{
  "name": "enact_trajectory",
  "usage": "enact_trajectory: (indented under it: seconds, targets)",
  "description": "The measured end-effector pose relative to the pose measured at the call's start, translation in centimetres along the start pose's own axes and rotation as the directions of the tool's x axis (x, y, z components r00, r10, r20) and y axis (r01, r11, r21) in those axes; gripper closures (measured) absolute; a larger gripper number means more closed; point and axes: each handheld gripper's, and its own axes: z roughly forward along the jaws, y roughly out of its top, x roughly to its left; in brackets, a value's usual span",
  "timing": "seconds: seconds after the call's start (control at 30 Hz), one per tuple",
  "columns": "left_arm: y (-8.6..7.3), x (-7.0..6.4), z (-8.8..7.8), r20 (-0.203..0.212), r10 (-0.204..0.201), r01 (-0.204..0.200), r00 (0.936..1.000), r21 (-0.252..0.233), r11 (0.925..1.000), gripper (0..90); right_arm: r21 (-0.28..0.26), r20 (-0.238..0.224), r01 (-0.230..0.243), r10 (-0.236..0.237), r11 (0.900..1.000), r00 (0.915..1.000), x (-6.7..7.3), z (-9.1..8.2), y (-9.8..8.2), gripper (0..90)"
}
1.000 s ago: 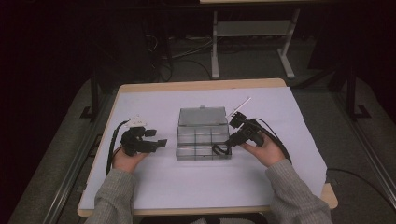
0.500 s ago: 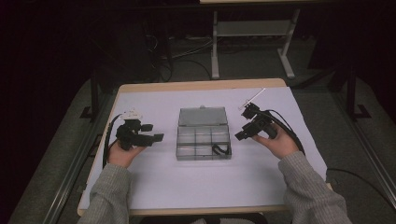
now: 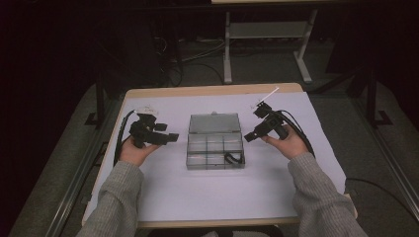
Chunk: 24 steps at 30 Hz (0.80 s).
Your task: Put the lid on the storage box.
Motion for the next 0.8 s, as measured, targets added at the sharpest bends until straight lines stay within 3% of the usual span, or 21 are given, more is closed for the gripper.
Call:
enact_trajectory:
  seconds: [0.23,0.43,0.53,0.8]
  targets:
    - [0.9,0.1,0.7,0.007,0.001,-0.001,1.0,0.021,0.9998,26.0,-0.002,-0.014,-0.005,0.004,1.0,0.9999,-0.4,-0.3,0.8,23.1]
    - [1.9,0.3,0.7,-0.003,0.003,-0.003,1.0,0.025,0.9997,24.4,0.0,-0.027,-0.009,0.009,1.0,0.9996,-0.6,-0.1,1.6,22.8]
    - [2.2,0.5,1.0,-0.034,-0.023,0.024,0.9992,0.028,0.9993,22.7,0.002,-0.031,-0.02,0.02,1.0,0.9993,-0.8,0.3,1.8,25.4]
    - [2.7,1.6,2.3,-0.035,-0.067,0.069,0.9971,0.044,0.9967,24.4,-0.029,-0.065,-0.053,0.051,0.998,0.9966,-1.5,1.3,2.4,32.4]
